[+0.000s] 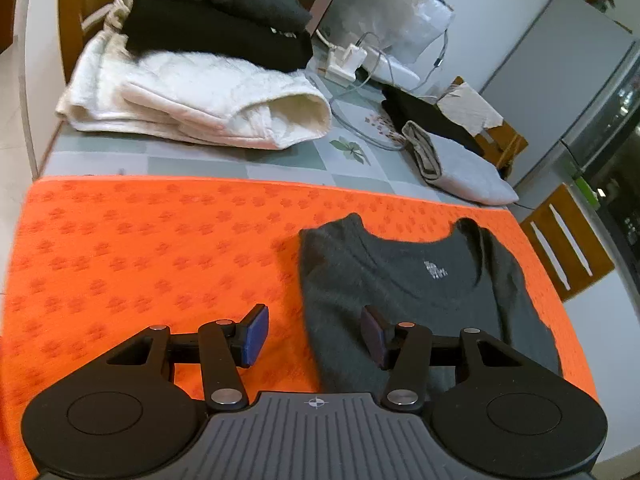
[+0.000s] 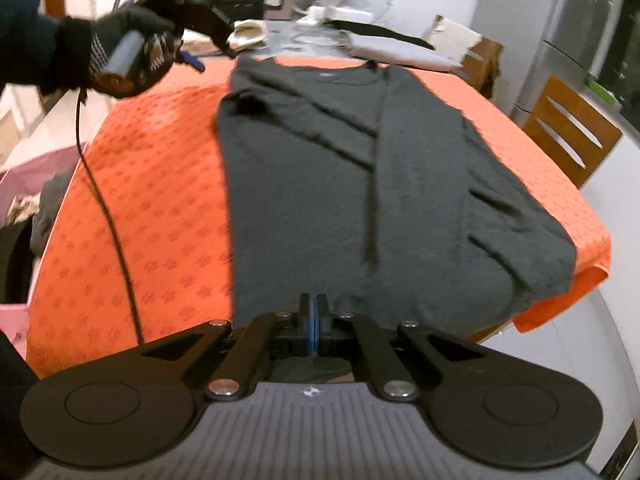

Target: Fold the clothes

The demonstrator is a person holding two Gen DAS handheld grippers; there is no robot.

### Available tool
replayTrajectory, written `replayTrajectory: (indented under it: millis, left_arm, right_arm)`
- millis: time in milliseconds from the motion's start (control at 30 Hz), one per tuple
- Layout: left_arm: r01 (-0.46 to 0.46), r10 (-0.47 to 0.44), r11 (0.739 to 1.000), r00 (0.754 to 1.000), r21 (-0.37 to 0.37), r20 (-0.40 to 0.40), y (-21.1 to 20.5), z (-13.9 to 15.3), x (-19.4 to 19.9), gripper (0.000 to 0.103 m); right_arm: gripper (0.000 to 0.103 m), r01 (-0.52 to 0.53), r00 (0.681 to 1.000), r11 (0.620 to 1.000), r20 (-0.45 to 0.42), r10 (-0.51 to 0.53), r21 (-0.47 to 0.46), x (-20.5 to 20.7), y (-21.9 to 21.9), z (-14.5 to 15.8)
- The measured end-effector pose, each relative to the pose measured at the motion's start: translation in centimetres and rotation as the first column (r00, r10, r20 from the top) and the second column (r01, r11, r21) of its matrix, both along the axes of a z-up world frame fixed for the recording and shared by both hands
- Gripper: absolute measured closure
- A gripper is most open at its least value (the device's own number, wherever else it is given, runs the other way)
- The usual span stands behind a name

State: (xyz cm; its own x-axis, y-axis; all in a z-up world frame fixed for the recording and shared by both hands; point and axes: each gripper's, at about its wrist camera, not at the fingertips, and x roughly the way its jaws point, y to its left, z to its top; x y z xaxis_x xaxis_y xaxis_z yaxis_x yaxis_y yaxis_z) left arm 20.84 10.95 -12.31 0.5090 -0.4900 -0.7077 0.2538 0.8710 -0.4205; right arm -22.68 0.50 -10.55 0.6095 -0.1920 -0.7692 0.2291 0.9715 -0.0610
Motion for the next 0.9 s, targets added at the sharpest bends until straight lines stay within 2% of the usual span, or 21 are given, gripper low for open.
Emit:
replayTrajectory:
  millis: [67,167,267,300,400,467,533,567,600,633,667,700,733,900]
  left_arm:
    - [0.001,-0.001,1.0,1.0,0.005,-0.001,-0.8,-0.4,0.6,0.049]
    - [0.01,-0.01,1.0,1.0,0.01,-0.013,-1.5,-1.0,1.1,0.05]
    - [0.025,-0.024,0.999,1.0,0.026,-0.02,-2.1,-1.7,1.3,0.051]
    - [0.03,-0.029,0.999,1.0,0.031,-0.01,-2.2,-1.8,1.3,0.05]
    - [0.041,-0.041,0.998,0.999,0.04,0.013,-2.5,-1.9,1.3,0.049]
    - [0.046,-0.047,0.998,0.999,0.042,0.02,-2.7,-1.9,1.4,0.049]
    - [0.055,-0.056,0.997,0.998,0.046,0.024,-3.1,-1.8,1.6,0.05]
    - [0.055,-0.057,0.997,0.998,0.046,0.027,-3.2,-1.8,1.6,0.052]
    - [0.058,-0.059,0.998,0.998,0.04,0.025,-3.3,-1.9,1.7,0.065]
    - [0.058,-0.058,0.998,0.998,0.039,0.02,-3.4,-2.0,1.7,0.077]
    - [0.048,-0.049,0.997,0.998,0.055,0.025,-3.6,-2.0,1.5,0.082]
    - [0.042,-0.045,0.997,0.998,0.066,0.037,-3.8,-1.8,1.3,0.092]
    - [0.041,-0.045,0.997,0.998,0.072,0.051,-4.0,-1.5,1.1,0.096]
    - [0.035,-0.047,0.994,0.992,0.102,0.12,-4.9,0.0,0.1,0.098]
  right_arm:
    - [0.102,0.01,1.0,0.999,0.012,-0.011,0.037,-0.2,-0.6,0.3]
    - [0.095,-0.026,1.0,0.995,-0.002,0.027,0.091,0.0,-0.3,-0.2]
    - [0.072,-0.081,0.997,0.99,-0.002,0.082,0.111,0.6,0.8,-1.0]
    - [0.068,-0.092,0.996,0.99,-0.008,0.093,0.107,0.9,1.2,-1.4]
    - [0.067,-0.108,0.993,0.99,-0.03,0.111,0.089,1.8,2.1,-2.8]
    - [0.067,-0.103,0.994,0.991,-0.039,0.106,0.085,2.3,2.3,-3.5]
    - [0.072,-0.092,0.995,0.994,-0.033,0.094,0.062,2.3,2.3,-3.6]
    - [0.083,-0.086,0.996,0.995,-0.03,0.087,0.05,2.4,2.3,-3.6]
    - [0.1,-0.08,0.996,0.996,-0.026,0.081,0.037,2.4,2.3,-3.6]
    - [0.1,-0.077,0.997,0.996,-0.025,0.078,0.042,2.4,2.0,-3.6]
    - [0.1,-0.071,0.997,0.996,-0.023,0.072,0.046,2.3,1.8,-3.6]
    - [0.1,-0.064,0.998,0.997,-0.02,0.065,0.049,2.2,1.6,-3.5]
    - [0.1,-0.06,0.998,0.997,-0.019,0.061,0.046,2.1,1.5,-3.4]
    - [0.1,-0.008,1.0,1.0,0.005,0.008,0.021,1.6,0.2,-1.8]
